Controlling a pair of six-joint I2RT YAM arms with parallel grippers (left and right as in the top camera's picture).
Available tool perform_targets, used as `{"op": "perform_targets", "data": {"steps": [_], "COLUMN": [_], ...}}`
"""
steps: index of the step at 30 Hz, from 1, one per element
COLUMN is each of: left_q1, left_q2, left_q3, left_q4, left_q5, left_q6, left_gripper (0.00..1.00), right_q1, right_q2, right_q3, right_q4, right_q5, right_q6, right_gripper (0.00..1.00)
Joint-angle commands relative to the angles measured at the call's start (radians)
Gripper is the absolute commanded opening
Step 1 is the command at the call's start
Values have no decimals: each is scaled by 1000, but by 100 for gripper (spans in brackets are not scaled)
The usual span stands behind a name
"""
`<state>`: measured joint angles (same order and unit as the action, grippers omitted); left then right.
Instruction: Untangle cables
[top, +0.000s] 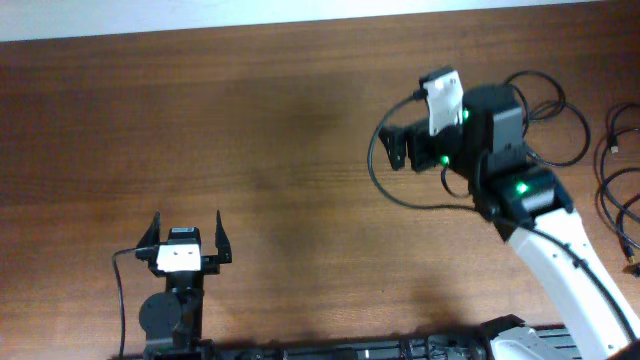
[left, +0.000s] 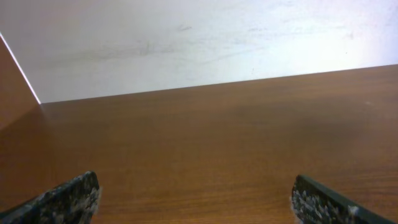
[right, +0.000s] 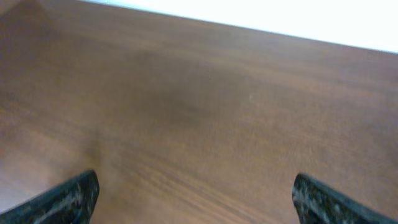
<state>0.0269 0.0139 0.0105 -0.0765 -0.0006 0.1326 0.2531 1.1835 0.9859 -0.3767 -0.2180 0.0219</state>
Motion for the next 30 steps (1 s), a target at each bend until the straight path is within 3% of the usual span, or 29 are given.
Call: {"op": "perform_targets", "data": {"steps": [1,15,30], "left_q1": [6,6,6], "left_q2": [-9,-9,-9], "left_q3": [-2,-2,-2], "left_q4": [-8,-8,-8], "left_q5": [-4,-4,-4], "left_q6": [-12,-12,-12], "left_gripper": [99,99,99], "right_q1": [0,0,0], "right_q2": [-77,-211,-394], "right_q3": [-149,-581,-813], "right_q4": [113,642,761], "right_q5": [12,8,10], "right_q6": [-6,-6,-6], "right_gripper": [99,98,99]}}
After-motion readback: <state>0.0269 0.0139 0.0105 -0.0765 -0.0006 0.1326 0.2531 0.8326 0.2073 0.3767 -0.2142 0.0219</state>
